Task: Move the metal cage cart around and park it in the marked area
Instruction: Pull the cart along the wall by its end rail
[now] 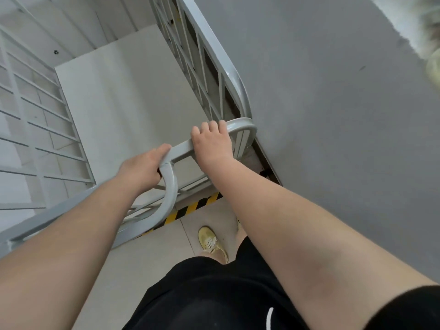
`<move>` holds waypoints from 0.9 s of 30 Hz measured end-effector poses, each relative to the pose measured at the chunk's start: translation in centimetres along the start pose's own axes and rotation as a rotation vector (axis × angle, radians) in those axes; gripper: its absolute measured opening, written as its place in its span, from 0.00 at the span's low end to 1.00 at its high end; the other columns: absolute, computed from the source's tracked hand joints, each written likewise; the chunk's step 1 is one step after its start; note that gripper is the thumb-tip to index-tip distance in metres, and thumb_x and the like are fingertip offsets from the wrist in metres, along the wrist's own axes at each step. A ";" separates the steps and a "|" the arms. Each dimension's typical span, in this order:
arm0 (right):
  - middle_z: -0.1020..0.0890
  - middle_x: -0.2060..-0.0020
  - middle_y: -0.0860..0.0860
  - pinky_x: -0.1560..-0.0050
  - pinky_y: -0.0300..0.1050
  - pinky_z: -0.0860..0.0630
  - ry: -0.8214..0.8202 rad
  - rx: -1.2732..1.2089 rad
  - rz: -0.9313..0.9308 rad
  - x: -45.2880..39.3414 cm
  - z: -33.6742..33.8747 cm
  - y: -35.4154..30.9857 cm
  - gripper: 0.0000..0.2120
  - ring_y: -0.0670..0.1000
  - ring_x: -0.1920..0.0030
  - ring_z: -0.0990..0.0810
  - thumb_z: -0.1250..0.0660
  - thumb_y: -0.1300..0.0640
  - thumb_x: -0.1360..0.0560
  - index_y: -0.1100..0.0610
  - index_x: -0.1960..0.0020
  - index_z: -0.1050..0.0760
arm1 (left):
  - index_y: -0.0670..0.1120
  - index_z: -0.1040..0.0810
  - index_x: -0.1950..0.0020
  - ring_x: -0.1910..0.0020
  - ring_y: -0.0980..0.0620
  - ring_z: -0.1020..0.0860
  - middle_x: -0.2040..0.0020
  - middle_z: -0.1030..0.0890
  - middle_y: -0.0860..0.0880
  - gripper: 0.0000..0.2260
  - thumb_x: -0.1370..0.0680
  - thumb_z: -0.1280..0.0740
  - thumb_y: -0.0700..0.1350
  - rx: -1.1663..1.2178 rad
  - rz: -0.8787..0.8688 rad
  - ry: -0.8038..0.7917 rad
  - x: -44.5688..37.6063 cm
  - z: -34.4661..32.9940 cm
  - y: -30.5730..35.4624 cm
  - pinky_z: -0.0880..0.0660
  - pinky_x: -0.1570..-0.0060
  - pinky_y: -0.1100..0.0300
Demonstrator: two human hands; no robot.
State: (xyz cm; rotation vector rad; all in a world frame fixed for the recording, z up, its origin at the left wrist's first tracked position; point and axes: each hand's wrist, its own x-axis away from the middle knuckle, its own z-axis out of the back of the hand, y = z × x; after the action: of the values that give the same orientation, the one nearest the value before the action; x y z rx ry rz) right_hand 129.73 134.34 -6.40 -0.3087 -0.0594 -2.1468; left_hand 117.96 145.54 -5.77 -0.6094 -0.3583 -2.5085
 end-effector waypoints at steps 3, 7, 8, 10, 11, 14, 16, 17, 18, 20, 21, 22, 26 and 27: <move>0.27 0.43 0.54 0.29 0.55 0.43 -0.001 -0.022 0.038 0.5 -0.5 0.0 0.14 0.57 0.40 0.30 0.38 0.58 0.25 0.56 0.40 0.33 | 0.55 0.35 0.41 0.57 0.43 0.24 0.57 0.23 0.49 0.16 0.25 0.39 0.39 0.013 0.041 -0.021 0.8 -0.3 0.1 0.29 0.63 0.56; 0.27 0.43 0.53 0.33 0.50 0.39 -0.016 -0.077 0.161 0.9 -1.0 1.0 0.16 0.56 0.41 0.30 0.37 0.58 0.25 0.56 0.38 0.34 | 0.53 0.34 0.39 0.55 0.44 0.24 0.53 0.22 0.48 0.17 0.25 0.35 0.42 0.063 0.132 -0.160 1.2 -0.1 1.3 0.27 0.59 0.53; 0.26 0.43 0.53 0.35 0.48 0.38 -0.018 -0.112 0.214 0.9 -1.0 1.5 0.16 0.56 0.41 0.29 0.37 0.58 0.25 0.56 0.38 0.34 | 0.51 0.33 0.39 0.54 0.45 0.24 0.53 0.22 0.48 0.17 0.25 0.34 0.41 0.086 0.158 -0.223 1.1 0.3 1.7 0.28 0.58 0.54; 0.26 0.42 0.52 0.40 0.45 0.35 -0.009 -0.216 0.299 0.9 -0.6 3.1 0.17 0.54 0.41 0.28 0.37 0.58 0.26 0.56 0.38 0.34 | 0.47 0.31 0.39 0.53 0.45 0.26 0.51 0.23 0.47 0.15 0.25 0.36 0.37 0.134 0.199 -0.306 0.4 1.4 2.8 0.30 0.57 0.55; 0.25 0.43 0.52 0.41 0.44 0.34 -0.011 -0.260 0.311 0.8 -0.2 4.1 0.17 0.54 0.42 0.27 0.37 0.57 0.26 0.56 0.38 0.34 | 0.47 0.30 0.39 0.52 0.45 0.26 0.49 0.23 0.47 0.15 0.24 0.38 0.35 0.169 0.214 -0.304 -0.1 2.0 3.7 0.30 0.54 0.55; 0.24 0.44 0.52 0.39 0.47 0.35 -0.032 -0.269 0.229 0.4 0.5 8.0 0.16 0.56 0.42 0.27 0.36 0.52 0.28 0.55 0.41 0.31 | 0.50 0.29 0.38 0.49 0.48 0.26 0.44 0.25 0.52 0.15 0.24 0.37 0.39 0.290 0.190 -0.212 -2.4 3.1 7.7 0.28 0.47 0.54; 0.23 0.43 0.52 0.38 0.48 0.34 -0.100 -0.241 0.164 0.3 0.4 10.1 0.14 0.56 0.40 0.27 0.37 0.54 0.27 0.55 0.42 0.30 | 0.52 0.32 0.36 0.50 0.47 0.24 0.44 0.23 0.51 0.20 0.26 0.35 0.42 0.232 0.161 -0.190 -3.8 2.9 11.1 0.26 0.50 0.53; 0.22 0.43 0.53 0.39 0.47 0.34 -0.129 -0.244 0.148 0.1 0.2 10.6 0.13 0.56 0.39 0.28 0.37 0.56 0.26 0.56 0.42 0.30 | 0.53 0.33 0.34 0.49 0.46 0.23 0.44 0.22 0.50 0.22 0.27 0.35 0.44 0.171 0.149 -0.178 -4.4 2.4 12.5 0.26 0.53 0.54; 0.22 0.42 0.53 0.40 0.47 0.33 -0.144 -0.251 0.144 0.1 0.0 10.7 0.13 0.56 0.38 0.28 0.38 0.57 0.25 0.56 0.42 0.30 | 0.53 0.34 0.34 0.48 0.45 0.23 0.43 0.22 0.49 0.22 0.27 0.35 0.45 0.116 0.146 -0.156 -4.9 1.9 13.3 0.26 0.56 0.55; 0.22 0.42 0.54 0.39 0.47 0.34 -0.131 -0.260 0.149 0.0 0.0 10.0 0.12 0.56 0.38 0.27 0.40 0.59 0.25 0.57 0.42 0.29 | 0.51 0.31 0.37 0.46 0.43 0.23 0.43 0.21 0.48 0.17 0.25 0.37 0.47 0.070 0.160 -0.096 -5.6 1.2 14.0 0.28 0.58 0.56; 0.21 0.43 0.54 0.38 0.47 0.34 -0.117 -0.266 0.152 0.0 0.1 9.5 0.12 0.56 0.39 0.26 0.40 0.59 0.24 0.57 0.42 0.28 | 0.50 0.29 0.40 0.46 0.43 0.23 0.44 0.20 0.47 0.14 0.25 0.38 0.46 0.074 0.179 -0.073 -5.6 1.1 14.0 0.29 0.58 0.56; 0.21 0.44 0.54 0.39 0.47 0.34 -0.110 -0.273 0.157 -0.1 0.3 9.1 0.11 0.56 0.40 0.25 0.41 0.60 0.25 0.57 0.43 0.28 | 0.50 0.28 0.42 0.46 0.43 0.23 0.44 0.20 0.47 0.12 0.25 0.38 0.46 0.080 0.196 -0.058 -5.6 1.1 13.8 0.29 0.58 0.56; 0.20 0.59 0.50 0.57 0.44 0.34 -0.186 -0.181 0.263 -1.1 1.5 8.8 0.06 0.55 0.52 0.20 0.40 0.62 0.26 0.54 0.56 0.26 | 0.48 0.25 0.46 0.48 0.42 0.22 0.46 0.19 0.46 0.09 0.26 0.37 0.45 0.082 0.223 -0.060 -5.4 1.3 13.5 0.29 0.58 0.56; 0.24 0.65 0.48 0.61 0.43 0.34 -0.206 -0.147 0.286 -1.4 1.7 8.8 0.06 0.55 0.56 0.22 0.39 0.62 0.26 0.54 0.60 0.28 | 0.48 0.25 0.47 0.49 0.42 0.22 0.47 0.19 0.46 0.08 0.26 0.36 0.45 0.079 0.223 -0.066 -5.5 1.3 13.4 0.29 0.59 0.56</move>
State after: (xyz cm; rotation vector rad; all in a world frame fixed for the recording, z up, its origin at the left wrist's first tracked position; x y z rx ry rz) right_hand 138.08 130.77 -5.73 -0.5881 0.0237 -1.8334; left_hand 129.98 137.34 -5.60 -0.6639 -0.3891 -2.2551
